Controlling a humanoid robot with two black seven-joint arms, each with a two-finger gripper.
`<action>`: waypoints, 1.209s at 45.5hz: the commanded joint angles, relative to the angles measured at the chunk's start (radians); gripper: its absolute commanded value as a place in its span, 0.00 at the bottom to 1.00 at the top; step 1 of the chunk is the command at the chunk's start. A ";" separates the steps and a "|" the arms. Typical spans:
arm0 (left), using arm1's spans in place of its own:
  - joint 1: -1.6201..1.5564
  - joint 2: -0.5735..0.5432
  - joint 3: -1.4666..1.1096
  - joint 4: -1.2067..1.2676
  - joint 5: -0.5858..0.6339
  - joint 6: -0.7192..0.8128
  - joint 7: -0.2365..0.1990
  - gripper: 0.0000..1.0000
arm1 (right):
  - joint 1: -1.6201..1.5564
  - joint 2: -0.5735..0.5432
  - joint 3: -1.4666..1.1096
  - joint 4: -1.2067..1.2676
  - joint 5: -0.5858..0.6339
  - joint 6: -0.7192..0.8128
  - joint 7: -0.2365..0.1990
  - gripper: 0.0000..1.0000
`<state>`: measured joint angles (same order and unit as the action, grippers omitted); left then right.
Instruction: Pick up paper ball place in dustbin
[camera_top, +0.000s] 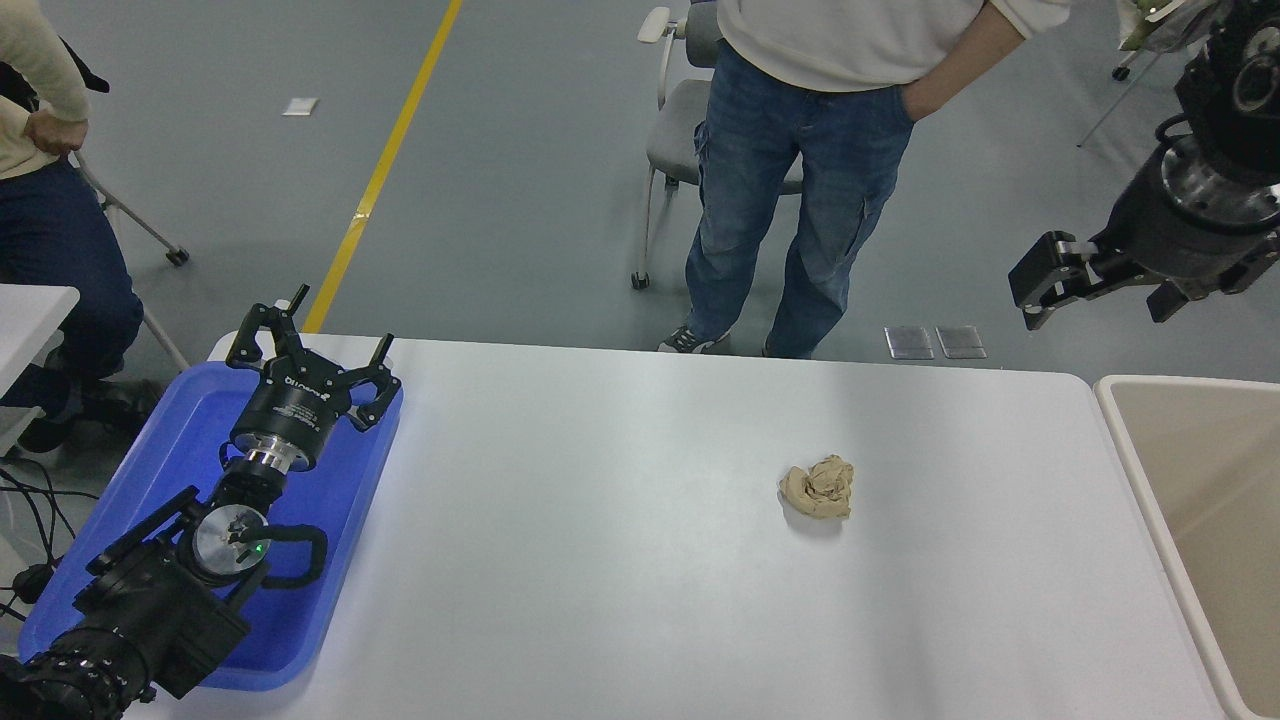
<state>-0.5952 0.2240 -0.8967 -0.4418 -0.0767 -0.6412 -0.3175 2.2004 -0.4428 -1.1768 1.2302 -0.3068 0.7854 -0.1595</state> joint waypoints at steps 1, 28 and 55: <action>0.000 0.000 0.001 0.000 0.000 0.000 0.000 1.00 | 0.001 -0.004 0.000 0.000 0.000 0.000 0.000 1.00; 0.000 0.000 -0.001 0.000 -0.001 0.000 0.000 1.00 | 0.004 -0.004 0.003 0.000 0.000 0.000 0.000 1.00; 0.000 0.000 -0.001 0.000 0.000 0.000 0.000 1.00 | -0.087 -0.005 0.112 -0.002 0.017 0.000 0.000 1.00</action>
<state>-0.5952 0.2240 -0.8974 -0.4418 -0.0772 -0.6412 -0.3175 2.1497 -0.4470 -1.0876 1.2295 -0.2963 0.7854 -0.1600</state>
